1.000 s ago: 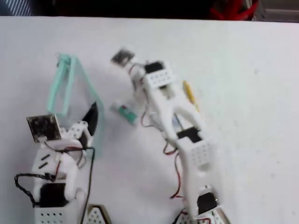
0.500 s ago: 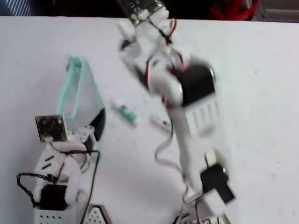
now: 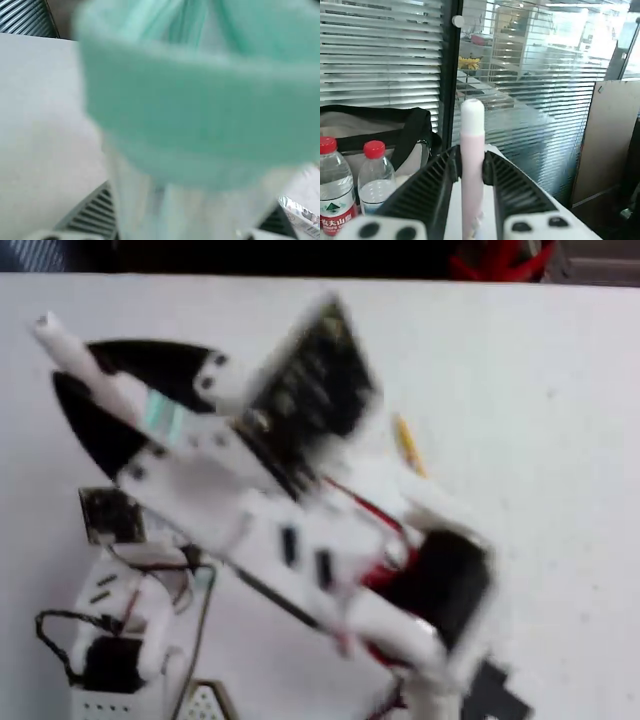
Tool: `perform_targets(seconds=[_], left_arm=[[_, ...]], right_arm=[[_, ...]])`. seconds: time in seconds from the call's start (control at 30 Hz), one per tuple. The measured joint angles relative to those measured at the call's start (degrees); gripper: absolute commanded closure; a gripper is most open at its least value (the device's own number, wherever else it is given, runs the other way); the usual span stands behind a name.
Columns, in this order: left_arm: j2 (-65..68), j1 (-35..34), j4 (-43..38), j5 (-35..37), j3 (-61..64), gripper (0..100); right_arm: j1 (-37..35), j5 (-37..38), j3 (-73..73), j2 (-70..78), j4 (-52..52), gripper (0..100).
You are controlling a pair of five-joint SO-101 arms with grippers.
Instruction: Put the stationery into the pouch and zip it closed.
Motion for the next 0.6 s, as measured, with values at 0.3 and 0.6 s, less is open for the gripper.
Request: perform_targets(seconds=[0.3,0.6], left_arm=[[0.0,0.0,0.0,0.0,-0.09,73],[0.0,0.0,0.0,0.0,-0.09,73]], right_arm=[[7.03,-0.79,1.93,13.01,-9.93,98.1],[8.09,-0.88,5.1,16.44,-8.26,98.1]])
